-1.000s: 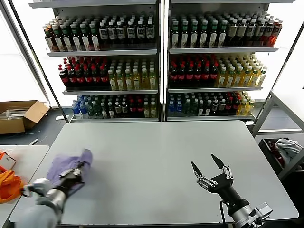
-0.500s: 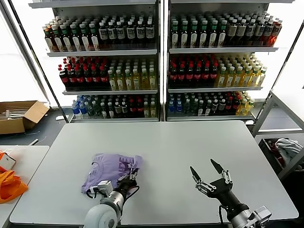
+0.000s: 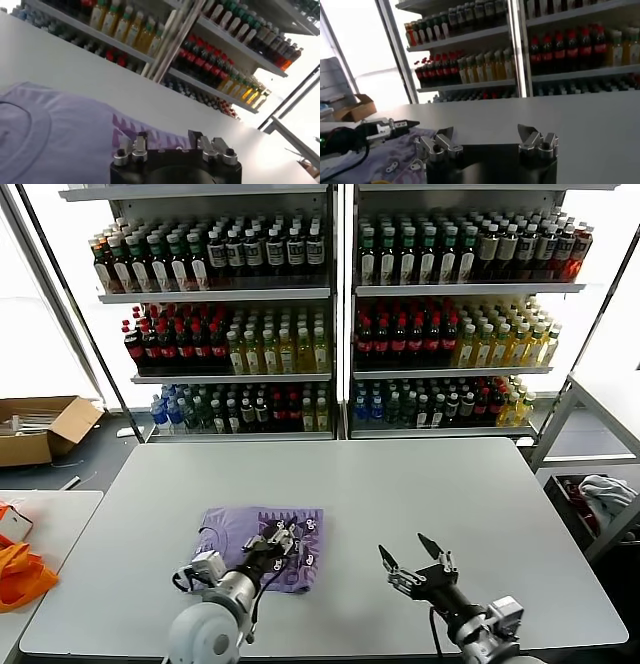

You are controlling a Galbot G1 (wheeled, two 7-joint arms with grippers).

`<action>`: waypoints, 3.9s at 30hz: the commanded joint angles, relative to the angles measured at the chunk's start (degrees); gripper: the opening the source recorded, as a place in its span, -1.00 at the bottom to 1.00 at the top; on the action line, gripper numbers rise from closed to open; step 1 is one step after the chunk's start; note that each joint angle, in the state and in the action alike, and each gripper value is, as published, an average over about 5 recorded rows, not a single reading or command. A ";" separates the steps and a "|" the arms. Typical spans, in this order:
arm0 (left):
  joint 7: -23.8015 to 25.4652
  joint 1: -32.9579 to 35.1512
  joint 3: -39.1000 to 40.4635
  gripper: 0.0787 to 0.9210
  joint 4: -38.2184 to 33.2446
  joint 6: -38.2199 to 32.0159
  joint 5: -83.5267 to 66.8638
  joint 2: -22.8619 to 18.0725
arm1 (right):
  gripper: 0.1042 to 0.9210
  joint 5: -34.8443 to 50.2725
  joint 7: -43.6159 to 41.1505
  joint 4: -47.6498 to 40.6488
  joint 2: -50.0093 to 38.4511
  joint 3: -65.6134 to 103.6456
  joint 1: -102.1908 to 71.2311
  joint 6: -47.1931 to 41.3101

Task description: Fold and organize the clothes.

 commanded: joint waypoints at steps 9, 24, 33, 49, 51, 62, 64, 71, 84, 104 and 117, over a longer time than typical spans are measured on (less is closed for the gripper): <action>3.53 14.35 -16.20 0.66 -14.14 -1.82 3.04 2.58 | 0.76 5.20 14.09 -21.64 11.60 -30.03 25.67 -9.02; 3.31 15.73 -18.82 0.77 -15.18 -2.60 4.32 -0.56 | 0.35 3.97 21.65 -22.41 12.87 -32.01 27.57 -10.47; 2.84 16.42 -21.24 0.77 -14.04 -2.98 2.68 -1.82 | -0.29 -0.65 14.66 -13.08 4.42 -26.79 21.52 -10.39; 1.59 14.67 -18.54 0.77 -13.04 -2.41 1.75 -1.21 | -0.89 -11.13 2.53 -3.44 -11.07 -6.12 9.47 -15.01; 1.43 14.47 -18.06 0.77 -12.89 -2.09 1.84 -1.07 | -0.82 -12.18 3.10 -2.45 -10.19 -3.98 6.48 -14.51; 1.26 14.84 -18.41 0.77 -14.11 -1.73 1.51 0.05 | -0.06 -14.78 7.11 0.01 -3.60 -5.23 7.79 -8.96; 1.25 14.96 -18.54 0.77 -14.40 -1.73 1.28 0.32 | 0.07 -16.02 7.11 -0.47 -0.82 -10.03 10.37 -8.68; 1.34 15.13 -18.53 0.77 -14.32 -1.75 1.62 0.53 | 0.58 -18.03 9.75 -11.81 9.61 -27.15 20.05 -8.06; 2.07 16.29 -19.51 0.77 -14.02 -2.03 1.43 0.82 | 0.76 -21.50 17.11 -23.47 13.58 -29.83 25.23 -15.30; 10.48 17.38 -25.21 0.77 -15.97 -3.81 4.95 2.53 | 0.76 -13.93 7.44 3.06 5.10 -6.69 12.71 1.55; 23.78 16.38 -33.77 0.77 -18.76 -3.57 7.35 1.52 | 0.76 -10.55 -3.94 3.70 8.97 15.97 -5.74 10.24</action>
